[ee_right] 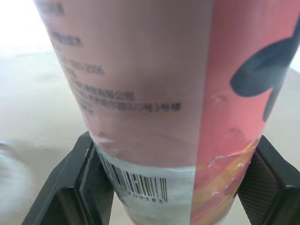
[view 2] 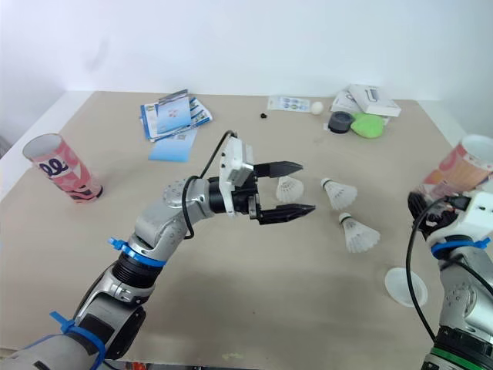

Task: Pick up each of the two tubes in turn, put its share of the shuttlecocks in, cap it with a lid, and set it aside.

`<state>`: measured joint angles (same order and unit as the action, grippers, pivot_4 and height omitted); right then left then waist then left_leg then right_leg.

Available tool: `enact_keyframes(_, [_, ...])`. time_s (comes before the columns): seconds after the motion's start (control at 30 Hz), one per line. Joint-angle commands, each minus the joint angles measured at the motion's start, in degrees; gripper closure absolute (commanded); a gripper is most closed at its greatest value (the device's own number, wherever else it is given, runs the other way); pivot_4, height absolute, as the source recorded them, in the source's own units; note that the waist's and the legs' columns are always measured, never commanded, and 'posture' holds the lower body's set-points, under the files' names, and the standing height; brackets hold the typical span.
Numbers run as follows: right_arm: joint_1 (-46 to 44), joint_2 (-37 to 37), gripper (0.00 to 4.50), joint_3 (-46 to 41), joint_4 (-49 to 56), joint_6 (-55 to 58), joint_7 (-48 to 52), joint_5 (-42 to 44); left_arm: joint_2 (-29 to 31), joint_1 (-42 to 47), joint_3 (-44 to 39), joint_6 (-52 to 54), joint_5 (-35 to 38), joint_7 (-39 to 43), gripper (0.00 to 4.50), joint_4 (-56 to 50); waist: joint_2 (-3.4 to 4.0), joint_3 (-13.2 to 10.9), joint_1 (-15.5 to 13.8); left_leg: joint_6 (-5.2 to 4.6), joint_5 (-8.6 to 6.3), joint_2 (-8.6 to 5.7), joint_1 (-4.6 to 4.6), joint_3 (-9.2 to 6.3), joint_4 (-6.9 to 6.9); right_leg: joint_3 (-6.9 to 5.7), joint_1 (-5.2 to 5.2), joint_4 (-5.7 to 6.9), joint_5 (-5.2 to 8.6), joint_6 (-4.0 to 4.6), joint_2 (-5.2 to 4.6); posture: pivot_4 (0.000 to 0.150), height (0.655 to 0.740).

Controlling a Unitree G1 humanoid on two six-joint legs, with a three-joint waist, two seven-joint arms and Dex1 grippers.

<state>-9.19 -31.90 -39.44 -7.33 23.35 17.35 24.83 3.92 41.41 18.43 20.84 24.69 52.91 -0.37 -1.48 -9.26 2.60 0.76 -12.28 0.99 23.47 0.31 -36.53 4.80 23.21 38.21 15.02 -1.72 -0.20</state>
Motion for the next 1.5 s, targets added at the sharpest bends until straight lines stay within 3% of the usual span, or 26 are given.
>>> enact_keyframes(0.03, [-1.1,-0.6,1.32,-2.4,-3.1,-3.0,-3.0,-0.4,-0.9,-0.5,1.2,-1.6,-0.6,1.0,0.00,-1.1,0.10,0.0,0.1,-0.02,0.01,0.00,-0.05,0.02,0.00,0.02,-0.03,0.01,0.16,-0.30,0.02,0.150,0.7400])
enact_keyframes(0.27, [-1.0,0.9,1.32,-1.1,-6.6,-2.1,-6.7,-0.4,-1.1,-2.3,1.5,-1.0,-1.1,-0.2,0.00,-2.0,0.32,0.0,0.1,-0.31,0.23,-0.05,-0.13,0.36,-0.03,0.26,-0.07,0.00,-0.10,-0.54,-0.01,0.150,0.7400])
enact_keyframes(0.3, [-0.7,1.2,0.61,-0.9,-6.5,-2.0,-6.9,-0.4,-1.0,-2.5,1.4,-0.9,-1.2,-0.4,0.00,-2.2,0.31,0.0,0.1,-0.32,0.23,-0.06,-0.14,0.40,-0.04,0.33,-0.08,0.00,-0.12,-0.59,-0.02,0.150,0.7400])
enact_keyframes(0.4, [0.6,2.3,0.03,-0.7,-5.9,-2.1,-6.9,0.1,-0.6,-3.0,1.0,-0.5,-1.0,-0.6,0.00,-2.9,0.31,0.0,0.1,-0.32,0.24,-0.11,-0.13,0.45,-0.08,0.47,-0.12,-0.06,-0.16,-0.69,-0.02,0.150,0.7400])
enact_keyframes(0.63, [5.8,5.6,0.03,-2.0,1.8,-3.5,-7.0,1.7,0.0,-3.4,0.5,0.1,-0.6,-0.9,0.00,-3.8,0.30,0.0,0.1,-0.33,0.24,-0.15,-0.15,0.48,-0.08,0.74,-0.13,-0.08,-0.16,-0.82,-0.02,0.150,0.7400])
enact_keyframes(1.0, [17.1,14.3,0.03,-3.3,27.8,-9.0,-7.9,7.3,1.0,-5.1,-4.2,-0.8,-1.1,-4.8,0.00,-2.4,0.45,0.0,0.2,-0.32,0.24,-0.14,-0.18,0.61,-0.07,1.03,-0.05,-0.08,-0.21,-0.93,0.00,0.150,0.7400])
enact_keyframes(1.2, [15.4,5.0,0.03,13.5,40.5,-9.0,1.7,0.5,4.2,-10.5,-10.4,-3.9,-4.3,-12.4,0.00,-4.2,0.37,-0.1,0.6,-0.35,0.25,-0.10,-0.28,0.77,-0.10,1.22,-0.04,-0.08,-0.33,-0.97,0.06,0.150,0.7400])
enact_keyframes(1.5, [-1.8,-2.0,0.03,40.6,41.4,2.4,21.8,7.6,6.7,-27.7,-19.8,-5.2,-10.0,-29.2,0.00,-18.1,-0.12,-0.3,0.3,-0.38,0.27,0.09,-0.12,0.72,-0.07,1.21,0.03,-0.16,-0.34,-0.97,0.03,0.150,0.7400])
